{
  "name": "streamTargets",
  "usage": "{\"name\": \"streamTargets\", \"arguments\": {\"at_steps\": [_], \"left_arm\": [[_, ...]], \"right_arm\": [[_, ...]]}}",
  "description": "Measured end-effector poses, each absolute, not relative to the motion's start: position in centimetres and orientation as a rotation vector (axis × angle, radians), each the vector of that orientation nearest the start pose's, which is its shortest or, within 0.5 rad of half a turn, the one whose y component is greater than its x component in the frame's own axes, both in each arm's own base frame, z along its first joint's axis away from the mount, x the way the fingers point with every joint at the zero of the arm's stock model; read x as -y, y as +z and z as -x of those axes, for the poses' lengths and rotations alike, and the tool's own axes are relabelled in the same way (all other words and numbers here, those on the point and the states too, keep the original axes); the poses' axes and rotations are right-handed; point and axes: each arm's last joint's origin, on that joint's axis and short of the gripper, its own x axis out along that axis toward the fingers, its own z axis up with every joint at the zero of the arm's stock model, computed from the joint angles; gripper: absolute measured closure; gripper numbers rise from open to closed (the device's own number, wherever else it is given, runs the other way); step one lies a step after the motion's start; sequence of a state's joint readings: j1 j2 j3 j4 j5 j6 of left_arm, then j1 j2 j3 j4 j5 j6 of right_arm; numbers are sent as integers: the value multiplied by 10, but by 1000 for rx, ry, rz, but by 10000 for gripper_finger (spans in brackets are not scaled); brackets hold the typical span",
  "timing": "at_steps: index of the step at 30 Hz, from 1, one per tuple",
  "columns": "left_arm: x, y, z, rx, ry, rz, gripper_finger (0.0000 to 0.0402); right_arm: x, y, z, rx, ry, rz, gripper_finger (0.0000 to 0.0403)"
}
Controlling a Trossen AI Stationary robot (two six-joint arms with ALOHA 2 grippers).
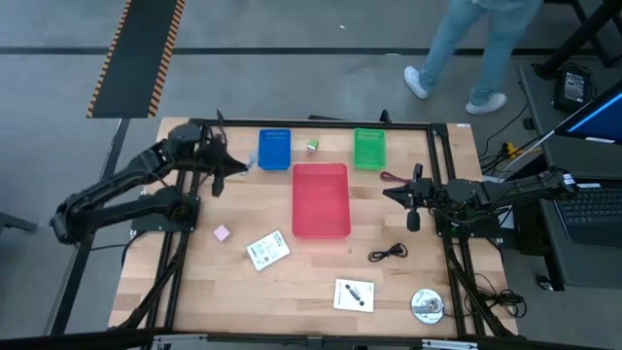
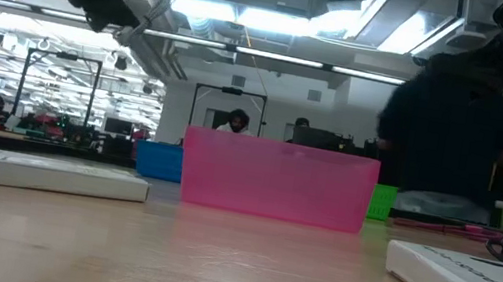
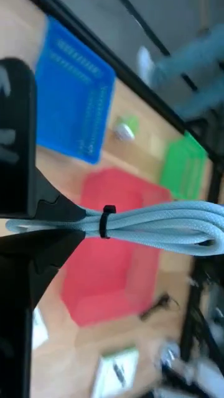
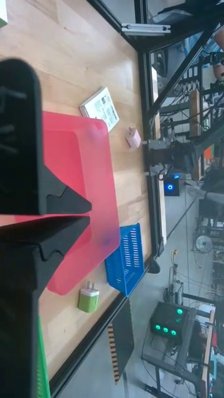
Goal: Pick and place items into bin
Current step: Put the blue charger cable into the red bin
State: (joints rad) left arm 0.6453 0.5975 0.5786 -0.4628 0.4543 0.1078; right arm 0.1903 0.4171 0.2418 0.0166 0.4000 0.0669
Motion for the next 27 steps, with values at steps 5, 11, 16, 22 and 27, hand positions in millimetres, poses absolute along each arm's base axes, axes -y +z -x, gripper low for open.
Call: {"name": "streamTargets", "arguments": {"at_steps": [5, 11, 16, 22, 27], "left_arm": [[-62, 248, -124, -363, 79, 110, 395], [-52, 235, -137, -279, 0, 56, 395], [-43, 231, -144, -206, -66, -24, 395], [-40, 231, -146, -210, -36, -36, 395], [-38, 229, -149, -227, -5, 16, 395]], "right_arm": [[-12, 212, -123, -145, -214, -20, 402], [-12, 212, -123, -146, -214, -20, 402], [-12, 212, -123, -145, -214, -19, 402], [-12, 212, -123, -145, -214, -19, 402], [-12, 212, -123, -147, -213, 2, 402]]}}
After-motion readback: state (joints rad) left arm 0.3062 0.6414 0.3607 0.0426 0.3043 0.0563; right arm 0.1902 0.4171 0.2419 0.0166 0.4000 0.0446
